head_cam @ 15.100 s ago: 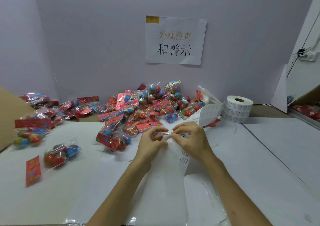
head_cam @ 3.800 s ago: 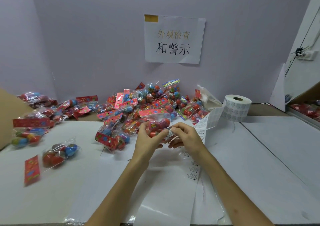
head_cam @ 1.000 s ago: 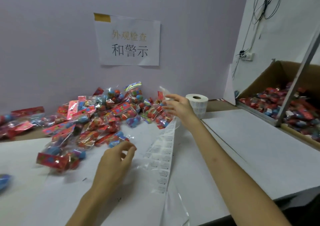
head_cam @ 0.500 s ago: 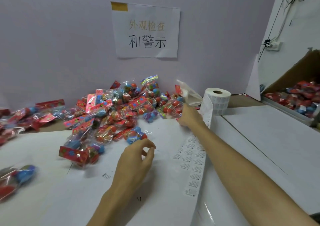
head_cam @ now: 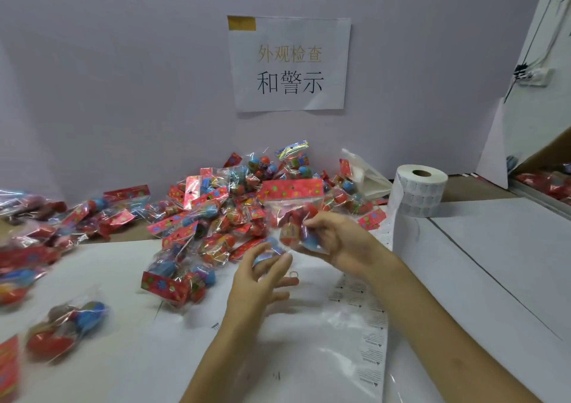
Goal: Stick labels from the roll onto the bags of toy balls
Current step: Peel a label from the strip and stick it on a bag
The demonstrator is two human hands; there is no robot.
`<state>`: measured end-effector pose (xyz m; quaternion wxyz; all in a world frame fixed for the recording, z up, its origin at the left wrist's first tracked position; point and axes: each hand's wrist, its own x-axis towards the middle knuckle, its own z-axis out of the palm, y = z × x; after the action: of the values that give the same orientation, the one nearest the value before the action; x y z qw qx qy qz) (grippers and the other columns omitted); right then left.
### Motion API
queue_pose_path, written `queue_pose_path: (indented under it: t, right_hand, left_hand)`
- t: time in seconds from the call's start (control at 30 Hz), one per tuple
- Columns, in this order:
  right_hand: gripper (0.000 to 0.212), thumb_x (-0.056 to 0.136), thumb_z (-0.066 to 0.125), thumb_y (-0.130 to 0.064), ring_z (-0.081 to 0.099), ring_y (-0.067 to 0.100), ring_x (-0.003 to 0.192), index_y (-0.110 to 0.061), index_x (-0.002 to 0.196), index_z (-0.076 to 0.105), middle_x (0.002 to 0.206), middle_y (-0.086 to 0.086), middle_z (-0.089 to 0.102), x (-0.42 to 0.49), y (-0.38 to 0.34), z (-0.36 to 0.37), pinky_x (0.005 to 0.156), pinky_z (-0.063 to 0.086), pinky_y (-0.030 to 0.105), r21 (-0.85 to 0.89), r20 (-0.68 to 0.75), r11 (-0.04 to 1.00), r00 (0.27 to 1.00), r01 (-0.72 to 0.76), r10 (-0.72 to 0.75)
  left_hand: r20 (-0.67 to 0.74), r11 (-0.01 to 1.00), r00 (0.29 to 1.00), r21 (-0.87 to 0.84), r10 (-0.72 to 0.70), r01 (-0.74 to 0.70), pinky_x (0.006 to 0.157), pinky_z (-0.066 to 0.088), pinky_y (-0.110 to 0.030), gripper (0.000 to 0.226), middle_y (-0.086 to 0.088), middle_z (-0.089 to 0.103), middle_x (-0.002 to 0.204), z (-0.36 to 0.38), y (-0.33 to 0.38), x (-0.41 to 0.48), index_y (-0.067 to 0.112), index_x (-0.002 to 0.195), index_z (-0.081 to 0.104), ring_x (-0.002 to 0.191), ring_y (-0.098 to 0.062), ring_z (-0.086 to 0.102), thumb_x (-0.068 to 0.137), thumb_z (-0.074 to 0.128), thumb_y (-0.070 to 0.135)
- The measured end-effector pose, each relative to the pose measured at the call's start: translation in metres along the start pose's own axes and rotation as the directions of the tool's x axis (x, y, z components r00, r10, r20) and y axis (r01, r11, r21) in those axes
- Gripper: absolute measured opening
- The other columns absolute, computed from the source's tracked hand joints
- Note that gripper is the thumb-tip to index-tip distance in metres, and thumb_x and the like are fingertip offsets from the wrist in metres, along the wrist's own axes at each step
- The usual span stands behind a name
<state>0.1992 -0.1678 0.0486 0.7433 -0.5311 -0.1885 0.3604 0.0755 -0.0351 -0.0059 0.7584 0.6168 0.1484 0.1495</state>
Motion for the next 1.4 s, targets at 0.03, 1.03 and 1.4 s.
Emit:
queue_pose_path:
  t: [0.03, 1.03, 1.4]
  right_hand:
    - [0.028, 0.097, 0.050, -0.006, 0.063, 0.027, 0.107, -0.004, 0.123, 0.062, 0.116, 0.016, 0.065, -0.005, 0.005, 0.003, 0.094, 0.058, 0.038, -0.031, 0.023, 1.000, 1.000, 0.003, -0.002]
    - [0.013, 0.094, 0.070, -0.019, 0.075, 0.018, 0.085, -0.014, 0.106, 0.071, 0.099, 0.012, 0.074, -0.010, 0.043, 0.019, 0.066, 0.063, 0.035, -0.477, -0.127, 0.878, 0.986, 0.033, -0.106]
    - [0.003, 0.090, 0.072, -0.014, 0.072, 0.010, 0.074, -0.013, 0.092, 0.071, 0.075, 0.000, 0.074, -0.013, 0.038, 0.014, 0.060, 0.056, 0.028, -0.430, -0.125, 0.902, 0.986, 0.044, -0.107]
  left_hand:
    - [0.012, 0.999, 1.000, -0.036, -0.012, 0.012, 0.073, 0.062, -0.035, 0.055, 0.002, 0.078, 0.109, -0.001, 0.001, 0.001, 0.032, 0.126, 0.058, 0.093, -0.027, 0.077, 0.080, 0.082, 0.050]
    - [-0.040, 0.996, 0.998, 0.073, -0.055, 0.058, 0.056, 0.055, -0.031, 0.058, -0.014, 0.076, 0.088, -0.013, -0.003, 0.005, 0.011, 0.112, 0.066, 0.067, -0.024, 0.071, 0.055, 0.075, 0.007]
    - [-0.127, 0.994, 0.991, 0.104, 0.042, -0.029, 0.071, 0.055, -0.032, 0.018, -0.001, 0.076, 0.085, -0.006, 0.005, -0.001, 0.020, 0.096, 0.078, 0.079, -0.013, 0.070, 0.097, 0.066, 0.034]
